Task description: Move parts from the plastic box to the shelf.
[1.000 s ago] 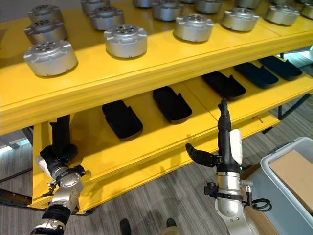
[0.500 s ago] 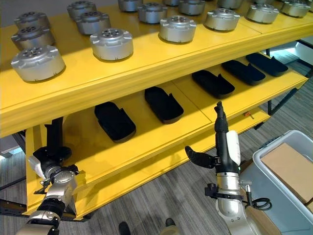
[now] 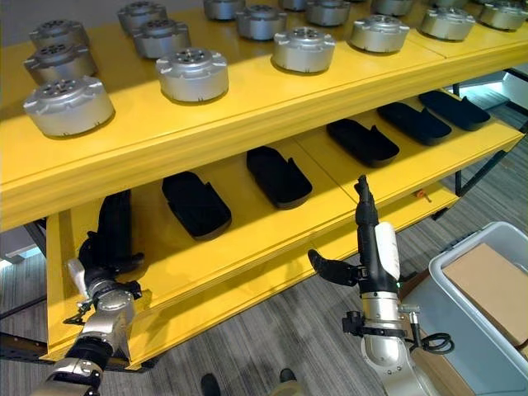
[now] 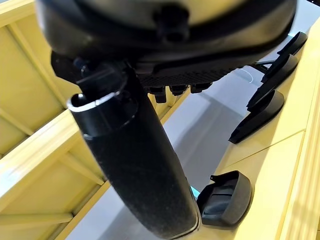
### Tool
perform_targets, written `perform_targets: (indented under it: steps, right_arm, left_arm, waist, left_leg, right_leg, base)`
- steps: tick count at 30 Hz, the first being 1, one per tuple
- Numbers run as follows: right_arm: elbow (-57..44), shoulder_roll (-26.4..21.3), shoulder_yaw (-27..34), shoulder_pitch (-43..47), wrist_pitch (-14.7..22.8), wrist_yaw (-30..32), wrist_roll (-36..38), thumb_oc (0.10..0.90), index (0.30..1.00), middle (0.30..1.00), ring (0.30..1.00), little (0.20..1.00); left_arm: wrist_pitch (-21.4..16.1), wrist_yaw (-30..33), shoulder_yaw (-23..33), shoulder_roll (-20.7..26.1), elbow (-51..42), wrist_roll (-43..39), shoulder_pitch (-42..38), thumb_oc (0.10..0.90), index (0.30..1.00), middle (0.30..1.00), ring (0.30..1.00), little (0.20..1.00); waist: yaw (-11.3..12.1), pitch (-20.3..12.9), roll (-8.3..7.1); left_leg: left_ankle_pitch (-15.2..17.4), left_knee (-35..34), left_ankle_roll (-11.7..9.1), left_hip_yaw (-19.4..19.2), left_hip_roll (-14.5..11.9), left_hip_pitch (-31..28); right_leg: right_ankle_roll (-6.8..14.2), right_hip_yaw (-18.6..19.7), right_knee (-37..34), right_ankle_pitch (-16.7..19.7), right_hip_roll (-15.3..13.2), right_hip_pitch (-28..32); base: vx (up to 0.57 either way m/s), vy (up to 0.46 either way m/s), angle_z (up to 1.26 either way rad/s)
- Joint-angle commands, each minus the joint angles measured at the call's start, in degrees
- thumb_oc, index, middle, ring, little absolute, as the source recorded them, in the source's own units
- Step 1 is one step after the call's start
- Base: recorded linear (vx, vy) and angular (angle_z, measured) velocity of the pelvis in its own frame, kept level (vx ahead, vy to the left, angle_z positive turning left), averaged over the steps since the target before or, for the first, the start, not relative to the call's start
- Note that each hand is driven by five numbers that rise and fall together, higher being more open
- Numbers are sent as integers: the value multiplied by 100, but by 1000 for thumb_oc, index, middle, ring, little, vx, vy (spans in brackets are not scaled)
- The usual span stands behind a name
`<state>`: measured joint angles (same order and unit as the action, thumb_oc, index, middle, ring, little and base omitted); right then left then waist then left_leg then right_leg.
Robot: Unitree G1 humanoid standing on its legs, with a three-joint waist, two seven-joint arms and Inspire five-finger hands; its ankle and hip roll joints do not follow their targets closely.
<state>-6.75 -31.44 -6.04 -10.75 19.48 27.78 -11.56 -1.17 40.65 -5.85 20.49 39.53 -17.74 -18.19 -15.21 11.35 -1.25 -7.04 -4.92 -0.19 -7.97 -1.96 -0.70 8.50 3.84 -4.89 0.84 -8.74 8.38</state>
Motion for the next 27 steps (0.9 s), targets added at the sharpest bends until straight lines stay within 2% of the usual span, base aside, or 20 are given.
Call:
perform_targets:
  steps: [1,8,17,27]
  right_arm:
    - [-371,-93,188,705,345,167,-136,900,1000,1000,1000,1000]
    - [-389,-68,198,694,268,252,-126,900,1000,1000,1000,1000]
    - [-482,-30,199,597,148,248,-156,900,1000,1000,1000,1000]
    - [-513,-76,177,565,80,272,-150,900,1000,1000,1000,1000]
  left_arm:
    - [-133,-63,166,13,-8,-99,-359,900,1000,1000,1000,1000]
    - [-111,-220,19,-247,-469,-295,-68,900,1000,1000,1000,1000]
    - [-33,-384,17,-251,-834,-322,178,900,1000,1000,1000,1000]
    - [-8,-230,67,-259,-825,-266,341,900,1000,1000,1000,1000]
  waist:
    - [243,-115,75]
    - [345,-111,42]
    - [398,-90,57]
    - [426,-94,62]
  left_leg:
    - [681,12,-61,-178,-366,-496]
    - [684,4,-61,-118,-374,-491]
    - [672,9,-64,-92,-378,-483]
    - [674,-2,-76,-64,-385,-490]
  right_leg:
    - [1,-72,527,-15,57,-655]
    - [1,-153,506,-14,49,-628]
    - [-14,-201,507,-27,47,-615]
    - [-26,-241,495,-45,44,-599]
  base:
    - [0,0,0]
    - [-12,-31,1]
    - [3,-10,2]
    - [3,-4,2]
